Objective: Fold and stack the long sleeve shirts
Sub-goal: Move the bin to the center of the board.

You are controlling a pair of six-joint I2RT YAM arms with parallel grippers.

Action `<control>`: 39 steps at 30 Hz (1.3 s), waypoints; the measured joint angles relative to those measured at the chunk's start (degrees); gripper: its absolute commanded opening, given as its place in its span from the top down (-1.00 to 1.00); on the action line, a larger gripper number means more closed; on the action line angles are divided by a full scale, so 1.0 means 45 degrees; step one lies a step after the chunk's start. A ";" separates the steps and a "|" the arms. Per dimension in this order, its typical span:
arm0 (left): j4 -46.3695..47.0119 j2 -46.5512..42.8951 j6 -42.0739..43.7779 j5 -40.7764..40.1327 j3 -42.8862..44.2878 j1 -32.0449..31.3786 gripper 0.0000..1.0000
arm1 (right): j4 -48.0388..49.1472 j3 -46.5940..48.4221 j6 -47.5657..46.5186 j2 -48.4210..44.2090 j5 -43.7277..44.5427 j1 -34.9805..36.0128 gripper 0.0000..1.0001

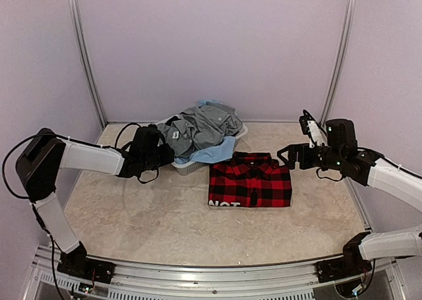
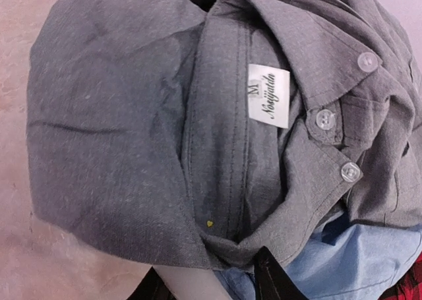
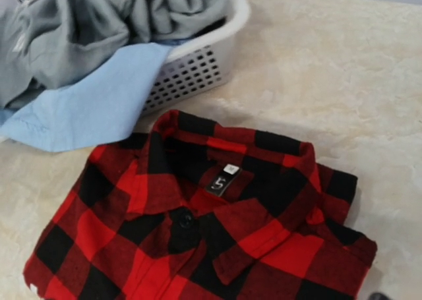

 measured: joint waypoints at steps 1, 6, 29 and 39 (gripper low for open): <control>-0.0155 0.0311 0.0068 0.0034 0.0447 0.0044 0.45 | 0.0000 0.0000 -0.0005 0.0039 0.0010 0.0000 -0.99; -0.0738 0.1307 0.1073 0.0447 0.2171 0.0107 0.50 | 0.0000 0.0000 -0.0044 0.0087 0.0165 0.0000 -0.99; -0.3371 0.6353 0.2526 0.3419 0.9656 0.0301 0.32 | -0.0301 0.0044 -0.0073 0.0189 0.1049 0.0000 -0.99; -0.3638 0.7927 0.2463 0.4736 1.1953 -0.0627 0.12 | -0.0918 0.0563 0.0267 0.0680 0.3215 -0.0015 -0.99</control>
